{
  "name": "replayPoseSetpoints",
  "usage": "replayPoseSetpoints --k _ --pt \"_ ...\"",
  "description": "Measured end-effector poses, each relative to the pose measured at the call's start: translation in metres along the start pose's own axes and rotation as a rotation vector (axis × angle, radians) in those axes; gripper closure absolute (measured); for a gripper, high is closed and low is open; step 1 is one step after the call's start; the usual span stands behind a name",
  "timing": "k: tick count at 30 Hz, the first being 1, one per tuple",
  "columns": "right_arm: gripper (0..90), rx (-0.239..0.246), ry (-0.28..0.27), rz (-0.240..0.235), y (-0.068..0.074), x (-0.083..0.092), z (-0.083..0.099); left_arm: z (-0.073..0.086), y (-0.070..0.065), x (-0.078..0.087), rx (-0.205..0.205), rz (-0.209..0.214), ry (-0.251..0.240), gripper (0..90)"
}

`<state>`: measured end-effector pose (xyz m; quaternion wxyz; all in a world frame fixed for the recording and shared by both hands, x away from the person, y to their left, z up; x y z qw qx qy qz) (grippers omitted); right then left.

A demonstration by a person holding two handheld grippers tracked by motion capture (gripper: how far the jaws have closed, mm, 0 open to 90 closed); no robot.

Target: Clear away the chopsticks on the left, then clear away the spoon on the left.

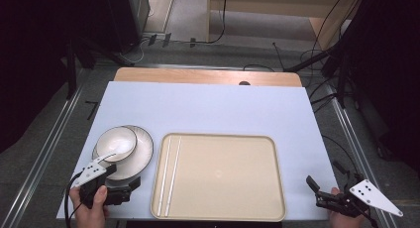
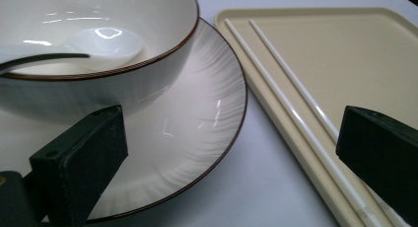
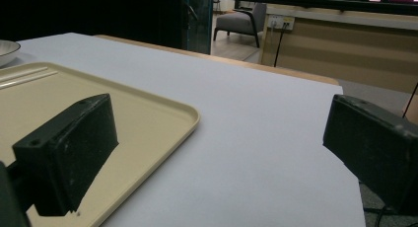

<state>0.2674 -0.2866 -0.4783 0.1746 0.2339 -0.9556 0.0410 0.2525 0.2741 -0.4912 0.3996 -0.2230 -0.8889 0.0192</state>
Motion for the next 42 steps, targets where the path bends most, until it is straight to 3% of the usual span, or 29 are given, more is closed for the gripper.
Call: replayPoseSetpoints --k 4,15,17,21,24,29,33,36,42 --pt "0.2 0.0 -0.006 0.001 -0.001 0.0 -0.001 0.003 0.012 0.007 0.017 -0.045 -0.002 0.0" --pt "0.2 0.002 -0.005 -0.004 0.001 -0.001 -0.001 0.004 0.034 0.017 0.054 -0.096 -0.012 0.0" --pt "0.2 0.001 -0.005 -0.001 -0.001 -0.001 0.0 0.002 0.042 0.021 0.072 -0.125 -0.027 0.0" --pt "0.2 0.0 -0.001 -0.002 -0.001 -0.001 0.0 0.001 0.05 0.026 0.096 -0.123 -0.05 0.0" --pt "0.2 0.003 0.0 -0.002 0.0 -0.002 -0.001 -0.003 0.054 0.031 0.13 -0.096 -0.073 0.0" --pt "0.2 0.004 0.004 -0.005 0.001 -0.004 0.0 -0.009 0.051 0.029 0.132 -0.108 -0.046 0.7" --pt "0.2 0.006 0.005 -0.006 0.001 -0.004 0.0 -0.013 0.05 0.03 0.137 -0.13 -0.053 18.7" --pt "0.2 0.004 0.005 -0.006 0.0 -0.003 0.0 -0.017 0.05 0.035 0.162 -0.097 -0.081 29.4" --pt "0.2 0.006 0.006 -0.006 0.001 -0.004 0.0 -0.019 0.054 0.041 0.187 -0.076 -0.104 41.5"
Point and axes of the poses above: each handheld gripper's, and its own axes: x roughly backward along the jaws, z roughly out of its underside, y roughly to its left, the point moved 9 cm from there along -x, roughly forward along the jaws, and after that the axes turned 10 degrees about y, right-handed, at the moved point
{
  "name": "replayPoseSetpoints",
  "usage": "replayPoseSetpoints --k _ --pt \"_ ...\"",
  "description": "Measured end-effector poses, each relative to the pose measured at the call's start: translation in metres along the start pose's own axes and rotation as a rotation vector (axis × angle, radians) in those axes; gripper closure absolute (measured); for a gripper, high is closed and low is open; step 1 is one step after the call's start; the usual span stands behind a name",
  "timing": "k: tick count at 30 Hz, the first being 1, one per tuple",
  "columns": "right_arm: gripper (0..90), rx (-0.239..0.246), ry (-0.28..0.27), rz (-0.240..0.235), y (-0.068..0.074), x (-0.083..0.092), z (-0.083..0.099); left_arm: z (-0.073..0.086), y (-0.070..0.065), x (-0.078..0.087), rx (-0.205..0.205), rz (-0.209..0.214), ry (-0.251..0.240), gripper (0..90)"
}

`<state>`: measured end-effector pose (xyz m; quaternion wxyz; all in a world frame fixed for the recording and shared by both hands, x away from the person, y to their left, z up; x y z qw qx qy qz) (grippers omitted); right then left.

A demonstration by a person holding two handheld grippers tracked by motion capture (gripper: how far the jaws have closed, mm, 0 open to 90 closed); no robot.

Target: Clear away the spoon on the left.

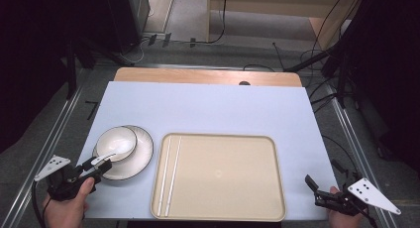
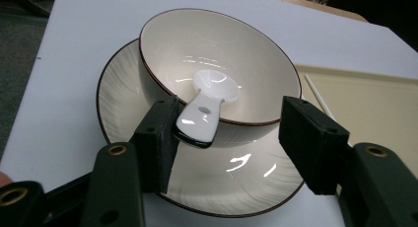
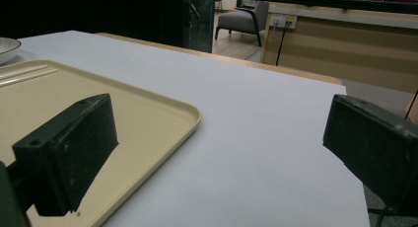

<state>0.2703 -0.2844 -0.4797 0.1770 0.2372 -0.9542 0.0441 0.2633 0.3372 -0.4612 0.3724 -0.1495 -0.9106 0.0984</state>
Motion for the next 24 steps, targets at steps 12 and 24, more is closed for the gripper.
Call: replayPoseSetpoints --k 12,24 --pt "0.2 0.0 0.006 -0.003 0.001 -0.001 0.0 -0.008 0.015 0.006 0.061 0.023 -0.009 56.7" --pt "0.2 0.001 0.008 0.002 0.001 -0.001 0.001 -0.003 0.018 -0.002 0.103 0.09 0.055 71.3"
Point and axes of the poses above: each handheld gripper's, and its own axes: x roughly backward along the jaws, z roughly out of its underside, y roughly to its left, the point moved 9 cm from there along -x, roughly forward along the jaws, and after that the axes turned 10 degrees about y, right-handed, at the moved point
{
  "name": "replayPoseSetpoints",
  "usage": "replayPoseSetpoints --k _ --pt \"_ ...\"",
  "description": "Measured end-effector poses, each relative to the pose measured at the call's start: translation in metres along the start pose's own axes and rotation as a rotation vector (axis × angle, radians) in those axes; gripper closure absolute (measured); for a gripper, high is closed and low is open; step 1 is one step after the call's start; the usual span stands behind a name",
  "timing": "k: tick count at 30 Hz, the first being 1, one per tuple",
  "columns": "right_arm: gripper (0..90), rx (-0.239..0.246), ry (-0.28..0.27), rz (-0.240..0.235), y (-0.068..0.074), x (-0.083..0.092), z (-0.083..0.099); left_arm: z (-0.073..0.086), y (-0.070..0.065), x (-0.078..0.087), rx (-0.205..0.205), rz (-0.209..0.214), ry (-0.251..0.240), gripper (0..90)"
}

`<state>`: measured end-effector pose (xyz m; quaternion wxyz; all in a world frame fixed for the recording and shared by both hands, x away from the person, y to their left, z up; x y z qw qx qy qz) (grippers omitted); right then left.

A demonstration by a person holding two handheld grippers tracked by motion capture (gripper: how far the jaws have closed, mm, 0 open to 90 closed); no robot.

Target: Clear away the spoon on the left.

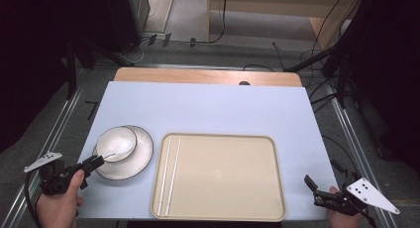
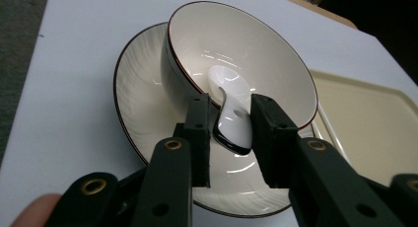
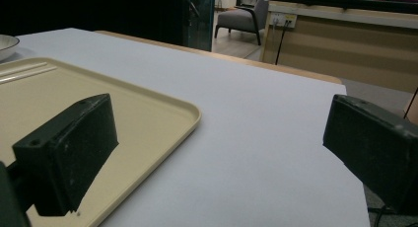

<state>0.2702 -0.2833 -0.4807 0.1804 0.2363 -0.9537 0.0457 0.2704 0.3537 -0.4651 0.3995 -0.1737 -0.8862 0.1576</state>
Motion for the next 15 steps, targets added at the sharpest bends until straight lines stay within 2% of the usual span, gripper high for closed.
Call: replayPoseSetpoints --k 2,8,13,14,15 --pt "0.2 0.002 0.0 -0.001 0.0002 -0.0001 0.0 -0.0002 -0.0007 0.0012 0.02 0.043 -0.007 74.5" --pt "0.2 0.007 -0.002 -0.001 0.0003 -0.0003 -0.0003 -0.0006 -0.0035 0.0014 0.012 0.058 -0.006 77.2" --pt "0.2 0.007 -0.001 0.0 0.0003 -0.0003 -0.0002 -0.0005 -0.0084 0.0009 -0.018 0.064 0.0 80.2" --pt "0.2 0.007 -0.002 -0.001 0.0003 -0.0003 -0.0003 -0.0001 -0.0091 0.0008 -0.025 0.068 0.004 82.3" --pt "0.2 0.007 -0.001 0.0 0.0002 -0.0002 -0.0003 -0.0012 -0.0099 0.0014 -0.024 0.069 -0.014 85.9"
Point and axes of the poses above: each handheld gripper's, and its own axes: x roughly backward along the jaws, z roughly out of its underside, y roughly to its left, the point moved 9 cm from there along -x, roughly forward along the jaws, and after that the axes turned 10 degrees about y, right-handed, at the moved point
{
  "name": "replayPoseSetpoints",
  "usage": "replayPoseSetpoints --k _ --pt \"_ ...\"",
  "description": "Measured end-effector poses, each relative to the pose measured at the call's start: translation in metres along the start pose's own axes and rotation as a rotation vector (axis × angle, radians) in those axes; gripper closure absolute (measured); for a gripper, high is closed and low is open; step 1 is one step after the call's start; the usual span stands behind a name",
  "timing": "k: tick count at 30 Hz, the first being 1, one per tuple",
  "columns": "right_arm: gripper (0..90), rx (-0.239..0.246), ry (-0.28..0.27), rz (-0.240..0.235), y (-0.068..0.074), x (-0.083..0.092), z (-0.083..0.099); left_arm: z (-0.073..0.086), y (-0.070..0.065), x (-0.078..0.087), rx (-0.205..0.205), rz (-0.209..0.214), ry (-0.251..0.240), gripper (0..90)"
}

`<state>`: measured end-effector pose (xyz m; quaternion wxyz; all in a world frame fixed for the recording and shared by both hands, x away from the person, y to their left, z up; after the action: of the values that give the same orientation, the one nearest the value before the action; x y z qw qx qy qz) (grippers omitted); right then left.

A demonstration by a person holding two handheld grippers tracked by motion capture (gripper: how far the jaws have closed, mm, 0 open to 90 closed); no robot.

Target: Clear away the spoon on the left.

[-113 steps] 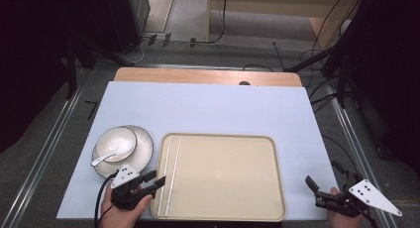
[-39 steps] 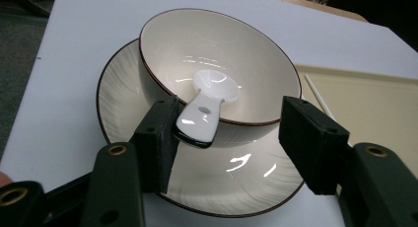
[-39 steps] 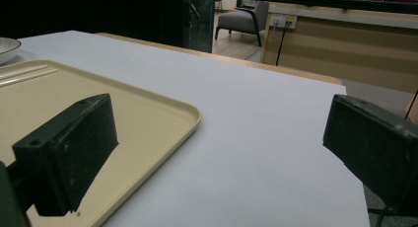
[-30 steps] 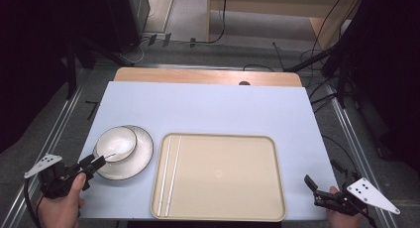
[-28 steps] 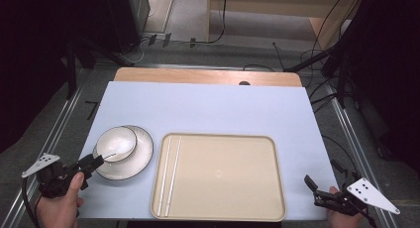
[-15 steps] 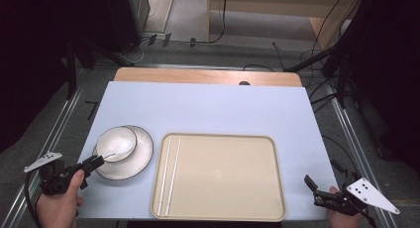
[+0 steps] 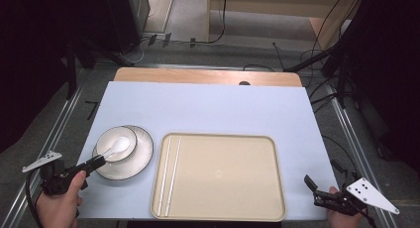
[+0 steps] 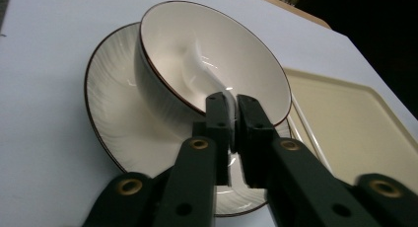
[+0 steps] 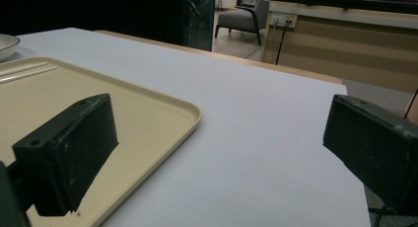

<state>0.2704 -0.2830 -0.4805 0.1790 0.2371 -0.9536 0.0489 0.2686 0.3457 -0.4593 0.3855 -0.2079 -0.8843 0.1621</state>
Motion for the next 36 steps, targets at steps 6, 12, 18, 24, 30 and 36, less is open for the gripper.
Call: replayPoseSetpoints --k 6,12,18,24,30,36 --pt "0.2 -0.002 0.002 -0.001 0.0 0.0 0.0 -0.001 -0.005 0.001 -0.033 0.008 -0.01 86.1" --pt "0.2 -0.002 -0.002 0.004 -0.001 0.001 0.0 -0.004 -0.013 0.006 -0.066 0.005 -0.035 86.2" --pt "0.1 -0.006 -0.004 0.004 -0.001 0.001 0.0 -0.007 -0.02 0.009 -0.081 0.014 -0.058 86.3" --pt "0.2 -0.009 -0.005 -0.001 0.0 0.0 0.0 -0.013 -0.035 0.012 -0.118 0.018 -0.079 86.3" --pt "0.2 -0.009 -0.007 -0.002 0.0 0.0 -0.001 -0.013 -0.051 0.007 -0.147 0.038 -0.073 86.3" --pt "0.2 -0.007 -0.011 0.0 0.0 0.001 -0.001 -0.013 -0.07 -0.008 -0.169 0.073 -0.057 86.3"
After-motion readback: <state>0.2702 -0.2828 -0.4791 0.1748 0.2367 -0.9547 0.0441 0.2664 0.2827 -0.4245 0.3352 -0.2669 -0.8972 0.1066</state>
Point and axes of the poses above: each handheld gripper's, and its own axes: x roughly backward along the jaws, z roughly out of its underside, y roughly to its left, the point moved 9 cm from there along -x, roughly forward along the jaws, and after that the axes turned 10 degrees about y, right-handed, at the moved point
